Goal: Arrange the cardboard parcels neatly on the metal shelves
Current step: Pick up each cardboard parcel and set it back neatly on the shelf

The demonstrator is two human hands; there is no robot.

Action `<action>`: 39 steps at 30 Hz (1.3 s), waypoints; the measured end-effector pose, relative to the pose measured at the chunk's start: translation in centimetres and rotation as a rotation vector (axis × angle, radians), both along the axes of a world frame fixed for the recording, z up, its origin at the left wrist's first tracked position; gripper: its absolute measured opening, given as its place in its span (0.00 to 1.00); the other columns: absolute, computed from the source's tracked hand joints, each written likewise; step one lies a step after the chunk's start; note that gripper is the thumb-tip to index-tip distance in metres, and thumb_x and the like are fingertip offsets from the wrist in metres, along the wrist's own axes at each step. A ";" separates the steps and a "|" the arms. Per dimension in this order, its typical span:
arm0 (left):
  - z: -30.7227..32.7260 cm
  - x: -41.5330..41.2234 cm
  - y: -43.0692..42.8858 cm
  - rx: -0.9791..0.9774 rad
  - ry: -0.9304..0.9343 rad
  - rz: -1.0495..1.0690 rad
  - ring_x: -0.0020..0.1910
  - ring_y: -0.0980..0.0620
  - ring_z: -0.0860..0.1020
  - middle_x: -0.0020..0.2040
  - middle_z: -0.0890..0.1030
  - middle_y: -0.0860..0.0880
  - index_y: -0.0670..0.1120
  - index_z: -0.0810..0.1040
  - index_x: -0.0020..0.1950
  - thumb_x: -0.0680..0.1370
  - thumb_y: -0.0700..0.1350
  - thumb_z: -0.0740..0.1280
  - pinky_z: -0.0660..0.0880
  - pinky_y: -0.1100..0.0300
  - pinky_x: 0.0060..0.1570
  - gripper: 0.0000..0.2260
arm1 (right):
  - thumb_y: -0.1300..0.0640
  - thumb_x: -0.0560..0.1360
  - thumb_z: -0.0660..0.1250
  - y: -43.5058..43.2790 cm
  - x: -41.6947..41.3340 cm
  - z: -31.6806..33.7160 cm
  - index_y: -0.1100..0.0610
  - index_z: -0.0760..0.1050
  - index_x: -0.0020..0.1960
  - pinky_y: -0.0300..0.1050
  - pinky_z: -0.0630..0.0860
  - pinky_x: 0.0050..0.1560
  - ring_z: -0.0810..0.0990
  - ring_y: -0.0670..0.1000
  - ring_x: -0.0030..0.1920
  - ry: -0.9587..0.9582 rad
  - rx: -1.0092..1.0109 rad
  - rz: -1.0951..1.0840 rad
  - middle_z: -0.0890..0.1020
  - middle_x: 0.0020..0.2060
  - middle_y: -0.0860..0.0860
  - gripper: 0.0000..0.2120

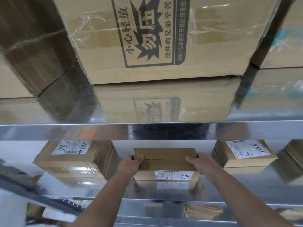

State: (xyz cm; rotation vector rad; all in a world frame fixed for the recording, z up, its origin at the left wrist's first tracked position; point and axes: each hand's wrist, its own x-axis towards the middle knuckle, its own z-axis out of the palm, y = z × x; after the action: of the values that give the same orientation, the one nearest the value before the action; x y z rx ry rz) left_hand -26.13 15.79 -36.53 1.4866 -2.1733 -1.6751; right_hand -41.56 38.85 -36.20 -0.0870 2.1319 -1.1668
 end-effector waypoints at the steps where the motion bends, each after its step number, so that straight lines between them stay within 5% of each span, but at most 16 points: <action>1: 0.0 0.0 0.0 0.000 -0.001 0.002 0.54 0.45 0.81 0.52 0.83 0.46 0.45 0.80 0.54 0.80 0.53 0.69 0.77 0.46 0.61 0.12 | 0.49 0.79 0.71 -0.1 0.0 0.1 0.55 0.79 0.52 0.57 0.78 0.63 0.84 0.55 0.53 0.006 0.006 0.001 0.85 0.50 0.53 0.09; 19: 1.3 0.0 0.9 -0.049 -0.055 0.020 0.55 0.44 0.80 0.54 0.82 0.45 0.44 0.79 0.56 0.81 0.52 0.69 0.76 0.49 0.61 0.12 | 0.49 0.80 0.70 -0.5 0.3 0.6 0.57 0.80 0.57 0.56 0.79 0.62 0.83 0.55 0.53 0.053 0.076 0.004 0.84 0.51 0.53 0.12; 26: 3.7 2.2 1.9 0.175 0.180 0.100 0.54 0.53 0.79 0.55 0.83 0.51 0.49 0.80 0.58 0.82 0.56 0.66 0.72 0.51 0.54 0.13 | 0.55 0.82 0.68 0.8 0.5 0.7 0.59 0.77 0.53 0.55 0.79 0.61 0.83 0.57 0.53 -0.062 -0.084 -0.068 0.84 0.51 0.56 0.07; 30: 5.3 2.9 1.7 0.260 0.307 0.139 0.63 0.50 0.76 0.60 0.81 0.52 0.54 0.79 0.62 0.85 0.56 0.58 0.70 0.47 0.62 0.13 | 0.57 0.82 0.69 1.3 0.4 0.3 0.65 0.78 0.59 0.54 0.82 0.52 0.86 0.59 0.49 -0.156 -0.182 -0.124 0.86 0.50 0.60 0.12; 36: 6.7 2.2 1.2 0.169 0.416 0.157 0.42 0.51 0.79 0.52 0.83 0.46 0.54 0.79 0.62 0.84 0.43 0.59 0.74 0.58 0.41 0.12 | 0.63 0.83 0.64 0.9 1.6 1.6 0.69 0.74 0.62 0.49 0.82 0.33 0.86 0.60 0.42 -0.355 -0.361 -0.235 0.84 0.51 0.65 0.11; 39: 7.2 2.0 1.2 0.192 0.477 0.189 0.36 0.53 0.76 0.43 0.82 0.49 0.55 0.74 0.65 0.84 0.38 0.59 0.72 0.57 0.42 0.15 | 0.64 0.85 0.61 0.8 2.0 2.4 0.68 0.71 0.68 0.47 0.81 0.29 0.86 0.59 0.39 -0.351 -0.390 -0.224 0.83 0.52 0.66 0.14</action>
State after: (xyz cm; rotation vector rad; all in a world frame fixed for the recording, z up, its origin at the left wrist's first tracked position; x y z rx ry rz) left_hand -24.12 16.97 -29.36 1.1262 -1.6188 -1.9623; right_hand -39.55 39.68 -33.84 0.1749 1.6187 -1.5893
